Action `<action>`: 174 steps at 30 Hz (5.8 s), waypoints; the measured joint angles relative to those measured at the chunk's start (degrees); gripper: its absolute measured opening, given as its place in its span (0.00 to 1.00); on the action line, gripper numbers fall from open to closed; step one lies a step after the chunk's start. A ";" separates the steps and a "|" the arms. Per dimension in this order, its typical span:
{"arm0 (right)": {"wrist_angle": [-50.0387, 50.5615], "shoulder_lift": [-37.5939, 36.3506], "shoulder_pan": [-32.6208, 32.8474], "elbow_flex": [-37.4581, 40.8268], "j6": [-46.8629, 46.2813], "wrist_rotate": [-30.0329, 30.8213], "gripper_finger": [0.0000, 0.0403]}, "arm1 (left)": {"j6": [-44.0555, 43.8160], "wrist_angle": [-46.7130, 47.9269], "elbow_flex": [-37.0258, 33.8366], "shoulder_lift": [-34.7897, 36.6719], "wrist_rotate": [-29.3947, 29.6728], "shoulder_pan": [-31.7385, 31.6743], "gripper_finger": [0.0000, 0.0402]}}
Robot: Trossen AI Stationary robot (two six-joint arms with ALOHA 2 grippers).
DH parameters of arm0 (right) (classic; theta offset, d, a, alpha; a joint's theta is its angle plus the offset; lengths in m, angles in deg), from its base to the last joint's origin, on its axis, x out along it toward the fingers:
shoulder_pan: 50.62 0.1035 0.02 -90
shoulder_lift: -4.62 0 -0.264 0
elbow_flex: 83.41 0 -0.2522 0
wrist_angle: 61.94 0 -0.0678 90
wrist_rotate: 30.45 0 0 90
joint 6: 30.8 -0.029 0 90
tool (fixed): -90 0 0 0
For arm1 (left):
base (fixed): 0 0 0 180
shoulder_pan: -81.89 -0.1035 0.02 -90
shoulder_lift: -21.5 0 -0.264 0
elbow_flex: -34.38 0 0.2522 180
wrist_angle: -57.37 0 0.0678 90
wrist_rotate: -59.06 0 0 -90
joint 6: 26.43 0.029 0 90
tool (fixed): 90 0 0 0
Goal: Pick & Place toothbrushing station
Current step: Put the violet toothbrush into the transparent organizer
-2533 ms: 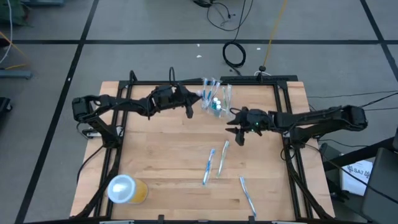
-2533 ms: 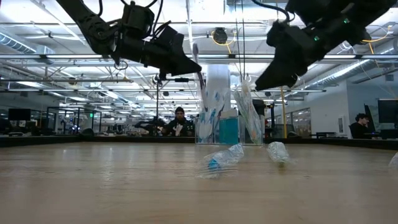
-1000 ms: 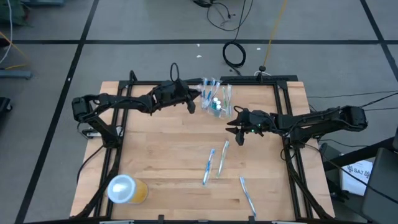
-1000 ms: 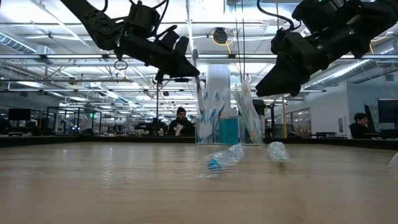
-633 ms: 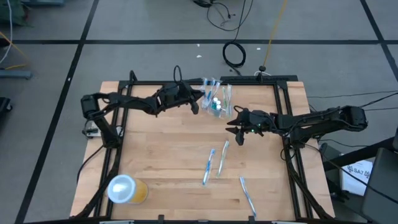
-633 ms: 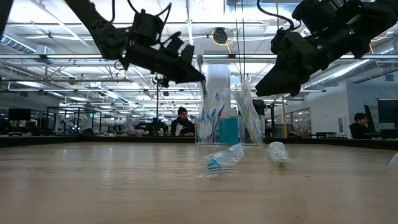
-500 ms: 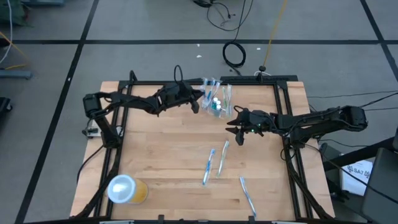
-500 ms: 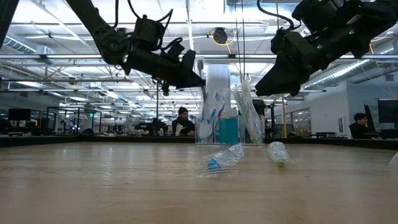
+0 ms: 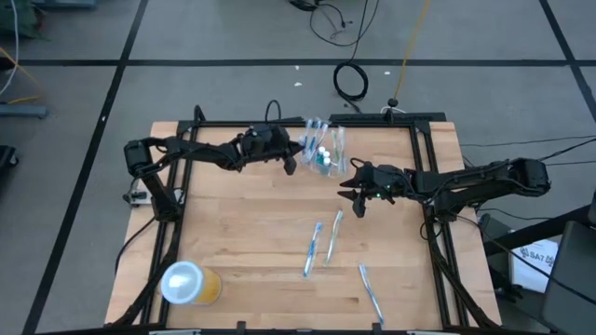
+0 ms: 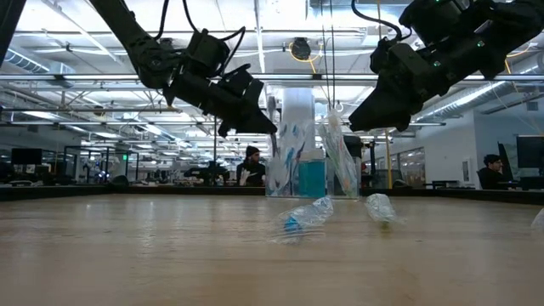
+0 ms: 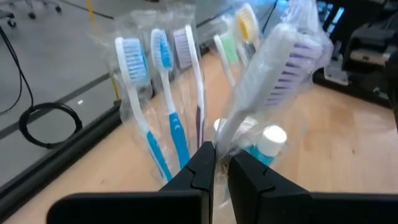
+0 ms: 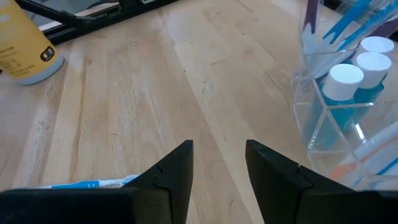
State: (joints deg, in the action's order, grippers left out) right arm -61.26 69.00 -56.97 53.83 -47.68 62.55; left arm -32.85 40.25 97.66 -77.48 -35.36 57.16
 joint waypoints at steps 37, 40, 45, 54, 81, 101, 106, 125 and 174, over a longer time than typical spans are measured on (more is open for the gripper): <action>0.02 0.00 0.00 -0.02 0.00 -0.02 0.35 | 13.55 -4.38 -0.02 -0.02 -1.79 2.79 0.35; 0.01 0.00 0.00 -0.02 0.01 -0.02 0.35 | 14.26 -5.53 -0.02 -0.02 -1.72 3.38 0.34; -0.23 0.00 0.00 -0.02 0.01 0.11 0.35 | 16.86 -7.85 -0.02 -0.02 -1.80 4.87 0.34; -5.71 0.04 -0.02 -0.07 2.21 0.18 0.35 | 19.30 -7.10 4.10 -0.07 -3.51 4.89 0.34; -5.86 0.04 -0.02 -0.09 3.04 -0.02 0.35 | 16.44 2.87 18.14 -12.04 10.28 4.38 0.34; -5.84 0.04 -0.02 -0.07 2.40 -0.02 0.35 | 19.24 5.05 18.08 -12.04 24.87 7.50 0.34; -5.85 0.04 -0.03 -0.07 2.39 -0.02 0.35 | 13.11 5.87 18.08 -12.04 12.73 4.66 0.34; -5.87 0.04 -0.04 -0.02 2.38 -0.02 0.35 | 11.90 8.64 18.08 -12.02 7.24 1.55 0.02; -5.52 0.02 -0.04 0.00 3.23 0.17 0.35 | 15.07 29.89 17.35 -8.72 21.00 5.87 0.28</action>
State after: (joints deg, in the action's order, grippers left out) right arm -66.78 69.02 -57.01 53.83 -44.45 62.72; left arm -17.78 70.14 115.01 -86.21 -14.36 63.02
